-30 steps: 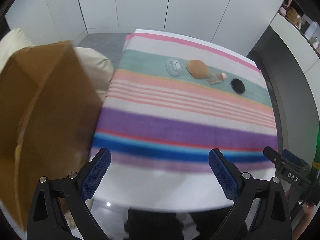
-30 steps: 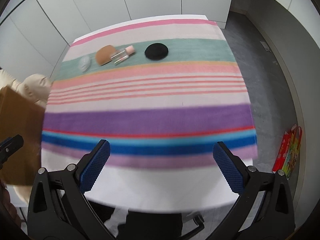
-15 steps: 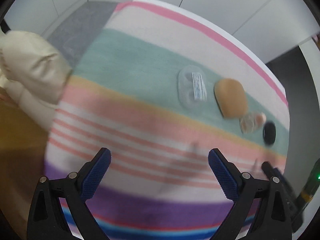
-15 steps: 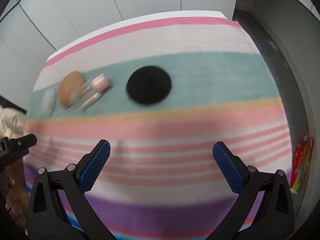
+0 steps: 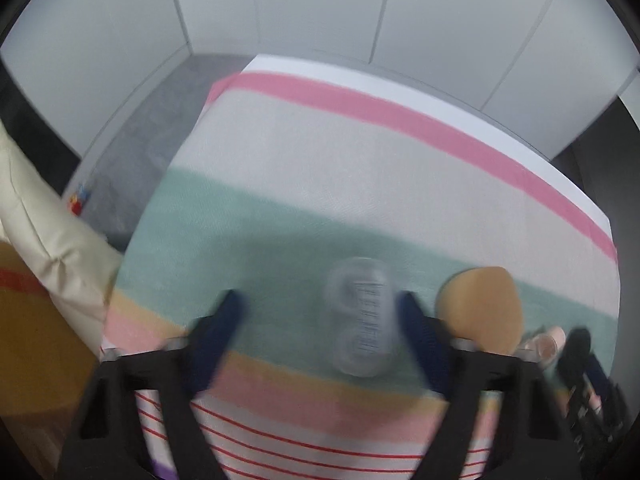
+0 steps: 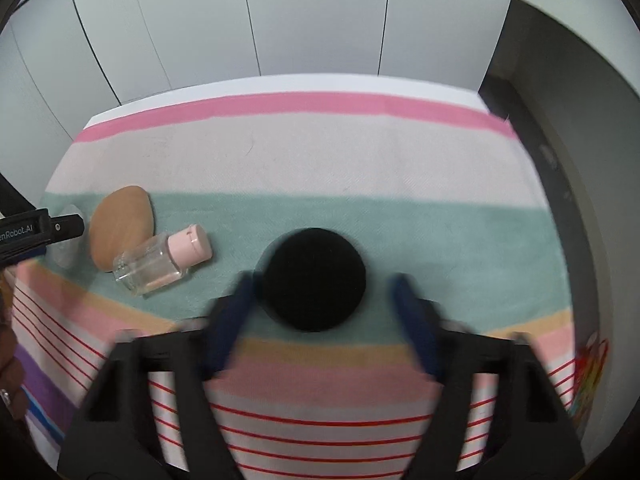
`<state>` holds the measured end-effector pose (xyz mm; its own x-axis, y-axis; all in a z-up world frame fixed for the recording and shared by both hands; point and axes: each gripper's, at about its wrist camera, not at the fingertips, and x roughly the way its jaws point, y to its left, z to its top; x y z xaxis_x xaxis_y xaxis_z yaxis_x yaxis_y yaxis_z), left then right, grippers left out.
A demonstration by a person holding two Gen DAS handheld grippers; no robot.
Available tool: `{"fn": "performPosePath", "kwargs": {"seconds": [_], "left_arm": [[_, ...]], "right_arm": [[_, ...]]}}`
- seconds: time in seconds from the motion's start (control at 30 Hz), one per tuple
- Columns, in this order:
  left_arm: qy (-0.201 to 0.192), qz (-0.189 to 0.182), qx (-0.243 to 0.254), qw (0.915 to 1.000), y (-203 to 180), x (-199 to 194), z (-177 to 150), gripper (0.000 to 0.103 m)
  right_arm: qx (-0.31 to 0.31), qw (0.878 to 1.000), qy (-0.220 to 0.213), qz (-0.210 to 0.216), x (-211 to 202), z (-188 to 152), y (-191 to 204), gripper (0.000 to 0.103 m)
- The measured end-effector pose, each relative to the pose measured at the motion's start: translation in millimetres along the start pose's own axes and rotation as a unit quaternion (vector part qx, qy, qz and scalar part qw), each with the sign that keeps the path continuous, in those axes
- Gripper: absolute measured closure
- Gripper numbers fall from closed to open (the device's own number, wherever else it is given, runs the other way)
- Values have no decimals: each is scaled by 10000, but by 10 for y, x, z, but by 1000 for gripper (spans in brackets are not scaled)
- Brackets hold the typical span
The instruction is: Organize objects
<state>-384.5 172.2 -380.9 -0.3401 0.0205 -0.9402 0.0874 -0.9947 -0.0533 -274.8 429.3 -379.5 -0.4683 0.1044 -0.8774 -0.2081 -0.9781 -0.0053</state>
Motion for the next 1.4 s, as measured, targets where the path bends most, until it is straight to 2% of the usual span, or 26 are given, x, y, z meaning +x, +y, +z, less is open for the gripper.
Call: {"fn": "performPosePath", "kwargs": {"seconds": [0.07,0.13,0.37,0.73,1.13,1.4], "left_arm": [[-65,-51,194,9998,-73,-13,-25,63],[-101,-189,351,9992,-110,-18,-70,64],[-106,-177,360,9991,-64,-75,-145,64],[-408,-139,422,9982,-4,-658,36,64],[-943,-302,585,9934,16,-1722,203,64],[-1355,-334,651,9881,30,-2593,177,64]], "right_arm": [[93,9998,-17,154,-22,3,-71,50],[164,9997,-26,186,-28,2,-117,51],[144,9998,27,145,-60,14,-136,51],[14,9998,-146,122,-490,222,-68,51],[20,9981,-599,126,-1541,581,-88,51],[13,9938,-1110,9,-2463,816,-97,51]]}}
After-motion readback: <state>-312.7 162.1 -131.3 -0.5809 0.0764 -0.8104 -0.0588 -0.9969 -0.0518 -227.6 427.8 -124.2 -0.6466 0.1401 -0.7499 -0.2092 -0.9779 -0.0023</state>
